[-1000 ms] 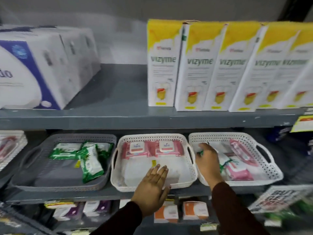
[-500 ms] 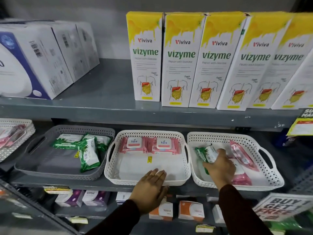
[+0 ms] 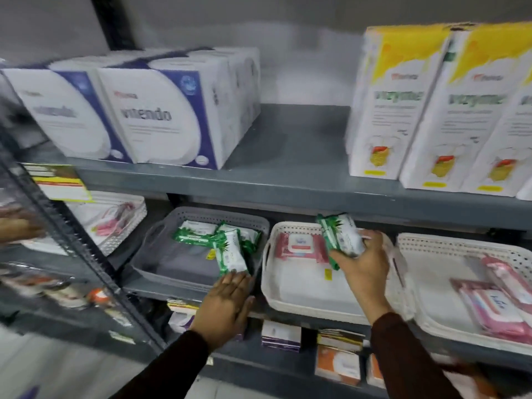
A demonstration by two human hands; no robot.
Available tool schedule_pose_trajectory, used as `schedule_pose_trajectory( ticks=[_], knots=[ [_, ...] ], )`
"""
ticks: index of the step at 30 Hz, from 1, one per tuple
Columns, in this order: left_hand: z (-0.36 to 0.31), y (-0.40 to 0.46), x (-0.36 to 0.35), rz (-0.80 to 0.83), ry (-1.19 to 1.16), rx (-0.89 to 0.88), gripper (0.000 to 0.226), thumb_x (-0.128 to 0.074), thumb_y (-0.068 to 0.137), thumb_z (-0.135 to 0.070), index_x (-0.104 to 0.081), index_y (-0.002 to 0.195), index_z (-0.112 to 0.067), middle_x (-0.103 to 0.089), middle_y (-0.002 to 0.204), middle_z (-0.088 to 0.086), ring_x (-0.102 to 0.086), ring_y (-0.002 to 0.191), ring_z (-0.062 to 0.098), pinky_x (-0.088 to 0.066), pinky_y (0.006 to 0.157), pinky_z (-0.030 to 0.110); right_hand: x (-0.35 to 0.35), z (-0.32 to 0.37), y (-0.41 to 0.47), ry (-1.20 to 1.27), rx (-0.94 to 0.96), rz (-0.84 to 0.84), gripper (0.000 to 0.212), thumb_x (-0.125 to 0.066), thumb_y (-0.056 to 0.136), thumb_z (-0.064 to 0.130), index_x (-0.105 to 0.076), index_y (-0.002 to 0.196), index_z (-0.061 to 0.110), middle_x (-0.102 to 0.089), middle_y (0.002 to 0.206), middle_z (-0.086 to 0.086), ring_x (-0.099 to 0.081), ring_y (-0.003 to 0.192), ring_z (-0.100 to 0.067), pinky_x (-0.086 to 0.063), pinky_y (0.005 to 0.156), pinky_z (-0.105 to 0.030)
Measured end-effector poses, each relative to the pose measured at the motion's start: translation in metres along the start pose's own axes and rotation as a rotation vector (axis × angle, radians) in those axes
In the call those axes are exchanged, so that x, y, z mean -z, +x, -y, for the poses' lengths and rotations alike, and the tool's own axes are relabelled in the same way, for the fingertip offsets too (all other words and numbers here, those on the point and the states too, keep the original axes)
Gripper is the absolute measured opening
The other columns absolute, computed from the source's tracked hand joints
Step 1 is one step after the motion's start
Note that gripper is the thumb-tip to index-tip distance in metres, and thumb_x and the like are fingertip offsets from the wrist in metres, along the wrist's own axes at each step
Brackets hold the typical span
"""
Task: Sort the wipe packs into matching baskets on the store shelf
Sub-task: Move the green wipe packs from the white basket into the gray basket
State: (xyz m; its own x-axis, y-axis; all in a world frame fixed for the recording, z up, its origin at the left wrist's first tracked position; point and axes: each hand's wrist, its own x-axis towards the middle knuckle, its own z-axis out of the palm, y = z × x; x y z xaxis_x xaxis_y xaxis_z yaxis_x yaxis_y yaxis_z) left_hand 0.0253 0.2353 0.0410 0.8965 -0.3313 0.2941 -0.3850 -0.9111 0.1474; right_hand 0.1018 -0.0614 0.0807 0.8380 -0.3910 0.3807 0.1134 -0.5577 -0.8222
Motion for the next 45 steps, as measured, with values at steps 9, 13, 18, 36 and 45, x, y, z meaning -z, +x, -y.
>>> schedule_pose_trajectory(
  ticks=[9, 13, 18, 36, 45],
  knots=[
    [0.125, -0.04, 0.029, 0.069, 0.111, 0.153, 0.077, -0.009, 0.102, -0.051, -0.068, 0.117, -0.003, -0.069, 0.115, 0.012, -0.064, 0.106, 0.028, -0.048, 0.095, 0.042, -0.169, 0.102, -0.079, 0.014, 0.147, 0.426, 0.064, -0.088, 0.062, 0.036, -0.053, 0.114, 0.022, -0.07, 0.105, -0.007, -0.065, 0.094, -0.029, -0.054, 0.078, -0.038],
    [0.161, -0.054, 0.034, 0.05, 0.141, 0.139, 0.053, -0.031, 0.098, -0.043, -0.069, 0.115, -0.01, -0.069, 0.116, 0.006, -0.062, 0.108, 0.022, -0.039, 0.102, 0.033, -0.224, 0.134, -0.095, -0.09, 0.187, 0.532, 0.055, -0.082, 0.067, 0.04, -0.056, 0.113, 0.022, -0.072, 0.107, -0.006, -0.067, 0.092, -0.028, -0.053, 0.081, -0.039],
    [0.181, -0.062, 0.035, 0.067, 0.106, 0.159, 0.05, -0.034, 0.097, -0.04, -0.066, 0.12, -0.009, -0.066, 0.122, 0.007, -0.06, 0.113, 0.023, -0.022, 0.107, 0.029, -0.284, 0.152, -0.101, -0.239, 0.235, 0.629, 0.042, -0.073, 0.082, 0.04, -0.062, 0.114, 0.016, -0.065, 0.112, -0.014, -0.059, 0.106, -0.035, -0.048, 0.087, -0.041],
    [-0.016, 0.034, -0.023, 0.001, -0.099, -0.188, 0.061, -0.017, 0.104, -0.044, -0.049, 0.14, -0.006, -0.052, 0.141, 0.011, -0.045, 0.131, 0.029, -0.033, 0.11, 0.04, -0.086, 0.04, -0.03, -0.315, 0.197, 0.309, 0.028, -0.058, 0.084, 0.013, -0.069, 0.109, 0.018, -0.069, 0.103, -0.014, -0.058, 0.102, -0.039, -0.05, 0.084, -0.048],
    [-0.191, 0.084, -0.088, 0.009, -0.139, -0.458, 0.05, -0.039, 0.099, -0.036, -0.051, 0.138, -0.007, -0.055, 0.138, 0.008, -0.046, 0.131, 0.025, -0.029, 0.113, 0.036, 0.127, -0.105, 0.034, -0.661, -0.28, 0.14, 0.037, -0.063, 0.084, 0.022, -0.063, 0.12, 0.013, -0.066, 0.118, -0.015, -0.06, 0.112, -0.036, -0.05, 0.091, -0.042]
  ],
)
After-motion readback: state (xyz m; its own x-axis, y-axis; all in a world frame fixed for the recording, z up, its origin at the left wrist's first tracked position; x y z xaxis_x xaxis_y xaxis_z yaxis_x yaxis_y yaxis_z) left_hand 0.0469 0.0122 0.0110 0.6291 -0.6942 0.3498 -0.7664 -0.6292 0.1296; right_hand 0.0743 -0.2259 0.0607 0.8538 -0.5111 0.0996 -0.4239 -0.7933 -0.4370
